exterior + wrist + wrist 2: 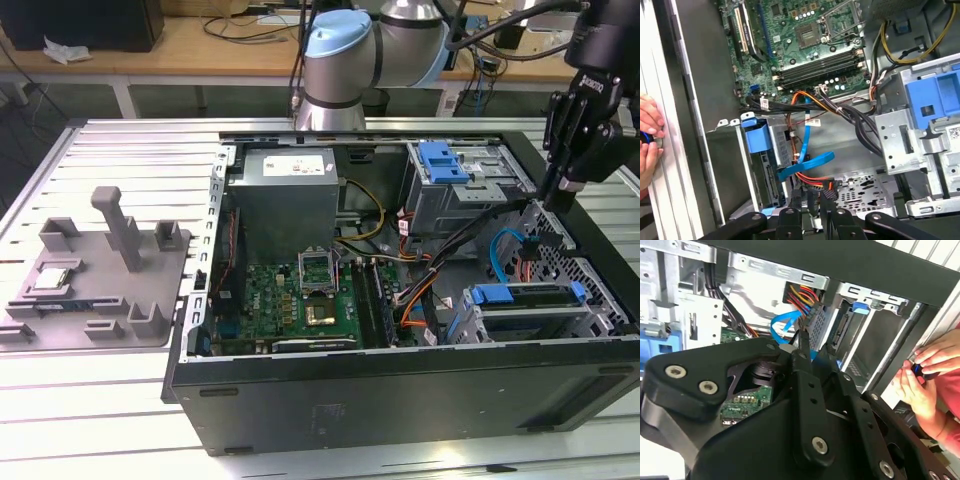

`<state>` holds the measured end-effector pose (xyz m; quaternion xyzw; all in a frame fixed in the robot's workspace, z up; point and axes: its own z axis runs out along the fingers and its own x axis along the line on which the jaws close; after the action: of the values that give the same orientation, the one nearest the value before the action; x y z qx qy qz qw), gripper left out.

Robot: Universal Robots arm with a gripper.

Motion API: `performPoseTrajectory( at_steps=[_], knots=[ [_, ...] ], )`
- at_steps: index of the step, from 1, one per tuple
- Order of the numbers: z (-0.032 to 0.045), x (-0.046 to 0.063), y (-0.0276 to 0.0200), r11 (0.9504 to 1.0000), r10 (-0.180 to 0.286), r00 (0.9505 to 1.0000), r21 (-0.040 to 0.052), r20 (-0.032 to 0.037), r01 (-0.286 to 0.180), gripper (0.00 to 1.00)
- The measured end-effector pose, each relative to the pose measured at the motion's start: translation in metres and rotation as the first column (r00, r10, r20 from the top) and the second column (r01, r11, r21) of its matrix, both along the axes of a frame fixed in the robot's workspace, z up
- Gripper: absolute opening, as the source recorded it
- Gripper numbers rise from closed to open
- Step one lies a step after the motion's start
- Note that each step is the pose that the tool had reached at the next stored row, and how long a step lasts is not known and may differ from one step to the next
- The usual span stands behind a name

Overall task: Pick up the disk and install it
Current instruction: 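Insert the first disk wire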

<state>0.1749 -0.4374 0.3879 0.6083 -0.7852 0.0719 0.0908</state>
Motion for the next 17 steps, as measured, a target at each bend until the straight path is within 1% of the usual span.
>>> performPoseTrajectory(
  at_steps=[1,3,5,7,9,10,11,12,13,14,15,16,17],
  knots=[
    [-0.0021,0.001,0.0024,1.0000,-0.005,1.0000,-0.0012,-0.0007,0.005,0.29],
    [-0.0048,0.001,0.0044,0.9999,-0.010,0.9999,-0.0033,-0.0018,0.010,0.29],
    [-0.0099,0.003,0.0079,0.9998,-0.020,0.9998,-0.0100,-0.0038,0.020,0.29],
    [-0.0116,0.003,0.0095,0.9996,-0.023,0.9997,-0.0157,-0.0052,0.023,0.29],
    [-0.0135,0.005,0.0110,0.9991,-0.029,0.9995,-0.0304,-0.0079,0.029,0.29],
    [-0.0138,0.005,0.0113,0.9989,-0.031,0.9995,-0.0356,-0.0084,0.031,0.29],
    [-0.0144,0.006,0.0117,0.9981,-0.036,0.9993,-0.0496,-0.0106,0.035,0.29],
    [-0.0149,0.007,0.0119,0.9973,-0.040,0.9991,-0.0617,-0.0129,0.039,0.29],
    [-0.0152,0.008,0.0119,0.9966,-0.044,0.9989,-0.0708,-0.0142,0.043,0.29],
    [-0.0157,0.009,0.0121,0.9953,-0.049,0.9987,-0.0846,-0.0159,0.047,0.29],
    [-0.0163,0.010,0.0123,0.9935,-0.054,0.9984,-0.1015,-0.0183,0.052,0.29],
    [-0.0168,0.011,0.0125,0.9921,-0.057,0.9982,-0.1129,-0.0197,0.055,0.29],
    [-0.0169,0.011,0.0126,0.9913,-0.059,0.9980,-0.1186,-0.0206,0.056,0.29]
  ],
)
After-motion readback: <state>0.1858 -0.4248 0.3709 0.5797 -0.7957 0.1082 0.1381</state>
